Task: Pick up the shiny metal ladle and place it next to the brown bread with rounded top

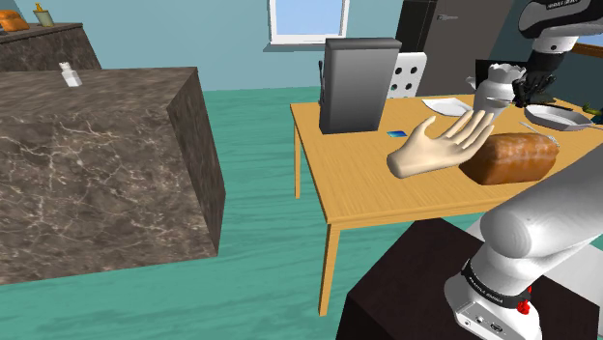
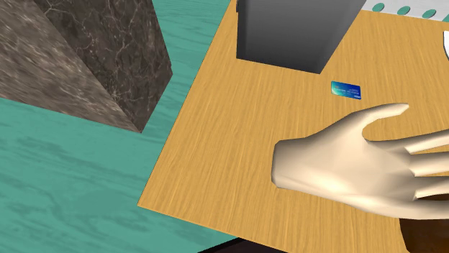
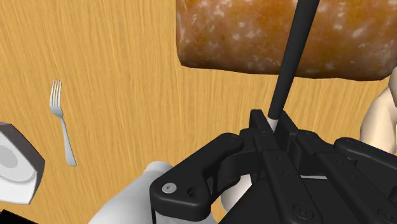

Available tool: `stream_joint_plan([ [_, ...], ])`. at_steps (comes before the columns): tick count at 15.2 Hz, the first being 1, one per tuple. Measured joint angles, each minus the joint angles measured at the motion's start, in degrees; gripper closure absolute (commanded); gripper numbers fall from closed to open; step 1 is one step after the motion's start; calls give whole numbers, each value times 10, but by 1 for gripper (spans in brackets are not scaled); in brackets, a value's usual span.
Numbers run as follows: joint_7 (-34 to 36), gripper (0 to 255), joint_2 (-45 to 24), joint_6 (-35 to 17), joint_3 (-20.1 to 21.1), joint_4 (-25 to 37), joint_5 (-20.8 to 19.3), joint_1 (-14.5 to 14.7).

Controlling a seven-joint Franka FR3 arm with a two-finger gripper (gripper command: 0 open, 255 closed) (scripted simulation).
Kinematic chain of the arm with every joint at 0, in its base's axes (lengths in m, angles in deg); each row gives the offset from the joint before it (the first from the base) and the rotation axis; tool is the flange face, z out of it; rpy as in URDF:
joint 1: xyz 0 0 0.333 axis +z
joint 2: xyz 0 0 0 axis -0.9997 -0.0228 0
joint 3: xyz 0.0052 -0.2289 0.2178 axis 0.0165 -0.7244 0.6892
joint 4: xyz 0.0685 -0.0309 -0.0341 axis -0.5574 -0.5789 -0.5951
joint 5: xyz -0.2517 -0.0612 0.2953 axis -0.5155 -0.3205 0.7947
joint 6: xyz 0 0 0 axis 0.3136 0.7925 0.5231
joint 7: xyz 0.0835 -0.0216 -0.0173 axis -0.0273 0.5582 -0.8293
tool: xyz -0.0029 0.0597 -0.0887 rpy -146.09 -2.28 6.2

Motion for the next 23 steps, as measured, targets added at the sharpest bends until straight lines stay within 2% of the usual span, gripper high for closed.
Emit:
stream_joint_plan([
  [6,-109,255,-57,-9,-75,52,37,-22],
  [9,-175,255,-108,-14,-116,90,79,-37],
  [13,-267,255,-183,-9,-156,145,149,-76],
  [15,-317,255,-236,1,-167,187,197,-112],
  [18,-383,255,-307,21,-166,250,264,-180],
  [21,-436,255,-374,55,-153,331,320,-262],
  [23,-448,255,-392,53,-147,343,334,-281],
])
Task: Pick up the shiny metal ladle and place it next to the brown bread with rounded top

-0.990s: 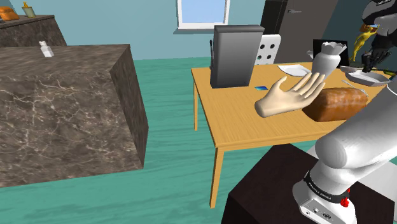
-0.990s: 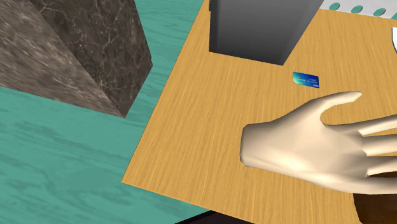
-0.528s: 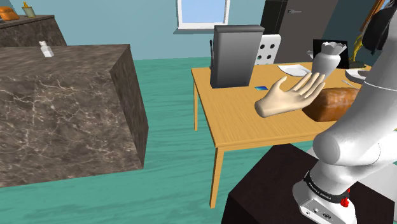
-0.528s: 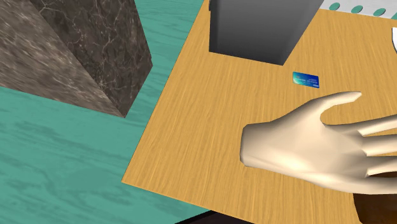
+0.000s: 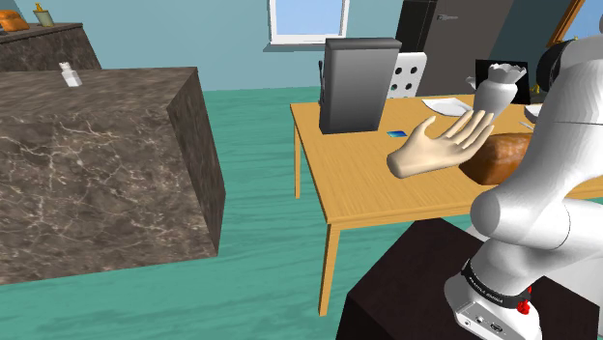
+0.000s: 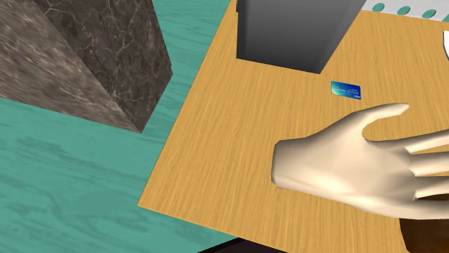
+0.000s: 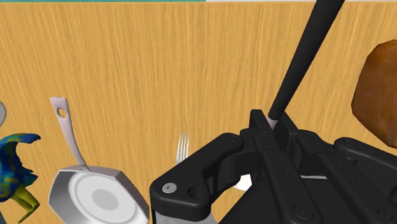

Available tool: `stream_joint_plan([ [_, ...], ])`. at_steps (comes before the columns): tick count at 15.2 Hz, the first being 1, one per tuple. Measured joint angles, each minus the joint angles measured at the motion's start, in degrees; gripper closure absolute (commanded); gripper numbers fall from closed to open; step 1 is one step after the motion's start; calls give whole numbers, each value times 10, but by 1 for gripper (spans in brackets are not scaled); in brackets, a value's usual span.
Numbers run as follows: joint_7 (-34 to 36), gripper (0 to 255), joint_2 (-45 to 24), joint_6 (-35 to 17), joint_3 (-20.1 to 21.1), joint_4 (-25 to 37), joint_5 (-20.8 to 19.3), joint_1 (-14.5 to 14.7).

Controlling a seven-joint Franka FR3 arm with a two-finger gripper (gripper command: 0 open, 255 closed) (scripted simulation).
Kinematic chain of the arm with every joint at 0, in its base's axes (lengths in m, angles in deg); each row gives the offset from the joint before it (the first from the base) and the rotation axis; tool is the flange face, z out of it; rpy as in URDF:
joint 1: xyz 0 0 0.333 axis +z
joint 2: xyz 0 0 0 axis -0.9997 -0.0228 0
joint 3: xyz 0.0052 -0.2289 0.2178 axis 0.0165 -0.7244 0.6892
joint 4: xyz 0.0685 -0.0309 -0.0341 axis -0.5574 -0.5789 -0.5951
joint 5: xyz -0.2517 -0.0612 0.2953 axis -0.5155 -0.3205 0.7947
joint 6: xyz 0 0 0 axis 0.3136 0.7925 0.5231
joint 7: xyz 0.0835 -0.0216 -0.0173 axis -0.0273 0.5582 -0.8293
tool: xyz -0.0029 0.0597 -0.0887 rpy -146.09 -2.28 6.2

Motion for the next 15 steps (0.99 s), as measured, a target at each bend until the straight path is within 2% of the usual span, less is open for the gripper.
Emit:
stream_joint_plan([
  [15,-15,255,-6,-113,7,-114,11,19],
])
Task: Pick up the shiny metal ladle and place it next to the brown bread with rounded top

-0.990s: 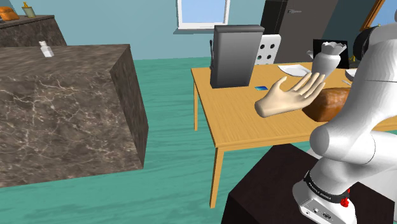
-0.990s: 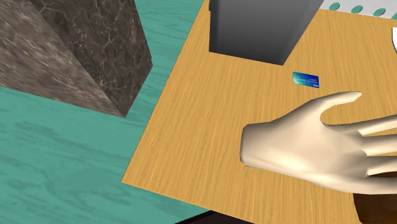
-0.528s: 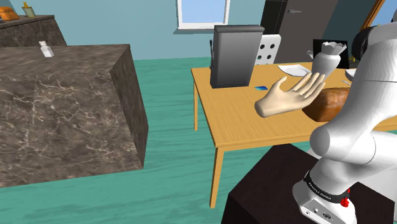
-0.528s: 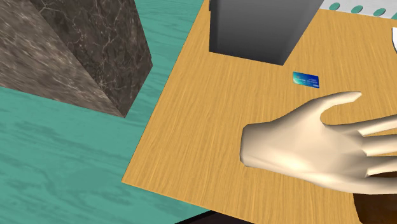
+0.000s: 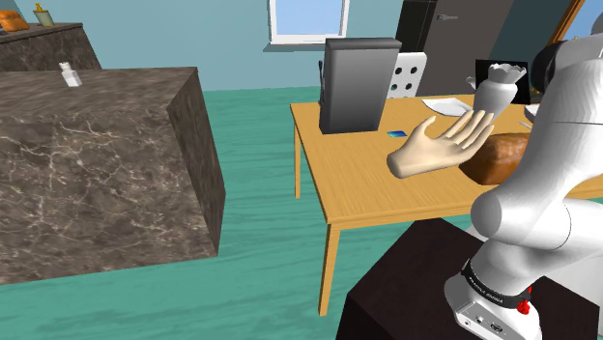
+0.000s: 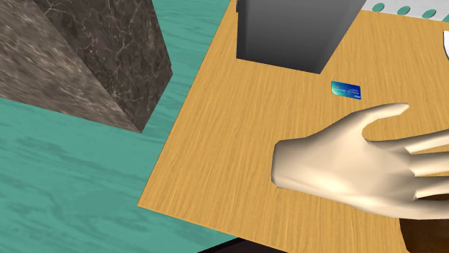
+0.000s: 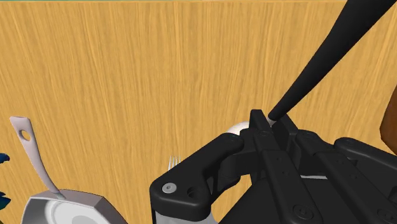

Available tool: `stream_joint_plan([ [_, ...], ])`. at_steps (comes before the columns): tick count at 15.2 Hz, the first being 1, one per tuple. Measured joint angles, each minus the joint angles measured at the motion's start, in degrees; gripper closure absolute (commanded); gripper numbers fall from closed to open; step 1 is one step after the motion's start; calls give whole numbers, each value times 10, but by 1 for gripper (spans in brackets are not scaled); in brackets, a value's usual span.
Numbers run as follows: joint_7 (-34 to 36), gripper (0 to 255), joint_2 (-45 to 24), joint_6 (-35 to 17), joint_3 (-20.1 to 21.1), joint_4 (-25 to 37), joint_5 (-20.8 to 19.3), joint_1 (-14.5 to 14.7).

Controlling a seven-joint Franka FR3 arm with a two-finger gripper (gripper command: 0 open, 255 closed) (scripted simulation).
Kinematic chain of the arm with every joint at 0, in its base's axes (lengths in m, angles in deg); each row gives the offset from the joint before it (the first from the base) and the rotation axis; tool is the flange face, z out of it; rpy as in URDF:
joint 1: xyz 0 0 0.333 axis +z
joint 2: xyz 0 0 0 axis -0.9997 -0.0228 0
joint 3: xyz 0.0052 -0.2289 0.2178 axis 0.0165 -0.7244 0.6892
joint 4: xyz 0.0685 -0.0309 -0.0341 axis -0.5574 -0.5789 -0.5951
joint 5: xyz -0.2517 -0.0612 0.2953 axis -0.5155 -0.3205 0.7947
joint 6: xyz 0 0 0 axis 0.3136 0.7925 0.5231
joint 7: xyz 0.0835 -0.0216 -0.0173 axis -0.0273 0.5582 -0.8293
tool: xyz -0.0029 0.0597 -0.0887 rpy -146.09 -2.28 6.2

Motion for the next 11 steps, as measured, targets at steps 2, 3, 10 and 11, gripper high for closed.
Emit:
stream_joint_plan([
  [2,-2,255,-2,-14,2,-13,3,1],
  [3,-3,255,-3,-21,3,-20,5,2],
  [10,-14,255,-18,-67,13,-57,20,0],
  [11,-16,255,-18,-75,12,-63,21,0],
])
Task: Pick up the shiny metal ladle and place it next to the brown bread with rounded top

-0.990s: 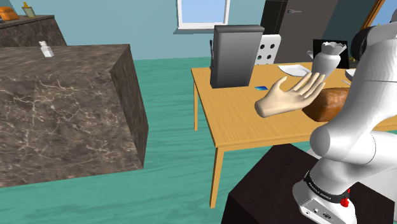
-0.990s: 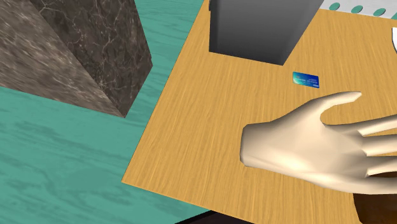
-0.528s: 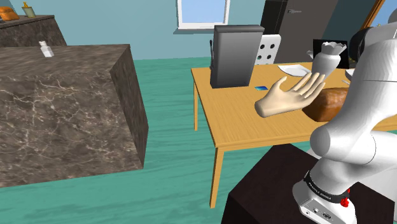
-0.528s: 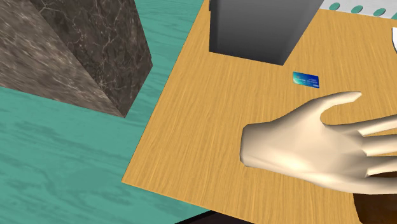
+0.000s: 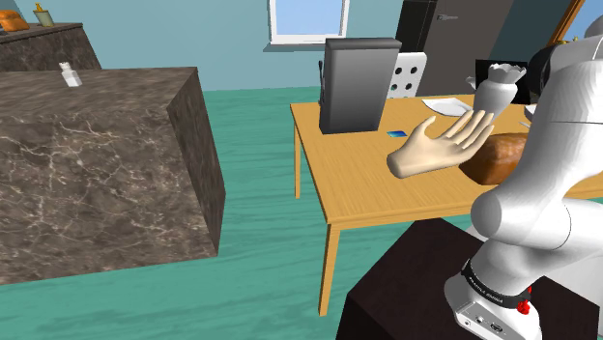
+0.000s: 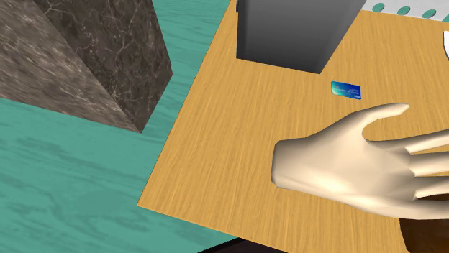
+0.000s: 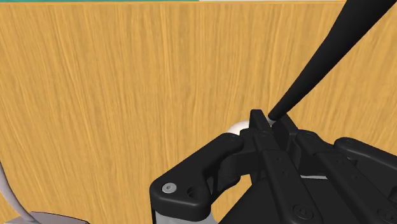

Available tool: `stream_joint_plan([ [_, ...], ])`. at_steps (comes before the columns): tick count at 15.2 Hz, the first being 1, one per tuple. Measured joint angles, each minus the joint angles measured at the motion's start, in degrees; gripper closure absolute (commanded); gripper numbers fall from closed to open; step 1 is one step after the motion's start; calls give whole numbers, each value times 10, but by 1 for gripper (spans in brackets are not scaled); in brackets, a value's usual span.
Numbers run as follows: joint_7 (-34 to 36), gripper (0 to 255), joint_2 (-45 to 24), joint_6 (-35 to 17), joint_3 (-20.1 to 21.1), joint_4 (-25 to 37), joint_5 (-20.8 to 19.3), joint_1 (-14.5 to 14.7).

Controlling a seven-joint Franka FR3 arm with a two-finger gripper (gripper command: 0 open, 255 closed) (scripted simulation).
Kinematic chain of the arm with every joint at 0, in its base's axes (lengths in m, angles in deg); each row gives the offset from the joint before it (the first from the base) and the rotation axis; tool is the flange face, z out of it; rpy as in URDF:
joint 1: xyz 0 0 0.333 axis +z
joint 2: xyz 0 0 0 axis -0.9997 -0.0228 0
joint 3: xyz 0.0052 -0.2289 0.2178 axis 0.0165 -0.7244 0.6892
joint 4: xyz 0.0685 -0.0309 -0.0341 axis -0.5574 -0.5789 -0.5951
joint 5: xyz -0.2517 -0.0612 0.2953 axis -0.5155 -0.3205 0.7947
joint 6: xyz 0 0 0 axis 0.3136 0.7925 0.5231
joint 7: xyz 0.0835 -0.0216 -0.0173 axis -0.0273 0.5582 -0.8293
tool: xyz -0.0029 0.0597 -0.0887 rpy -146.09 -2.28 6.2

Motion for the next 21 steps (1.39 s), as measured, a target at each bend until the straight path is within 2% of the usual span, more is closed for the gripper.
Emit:
stream_joint_plan([
  [13,-23,255,-40,-75,30,-46,41,-14],
  [19,-26,255,-46,-81,34,-47,46,-17],
  [20,-26,0,-46,-81,34,-47,46,-17],
  [21,-26,0,-46,-81,34,-47,46,-17],
])
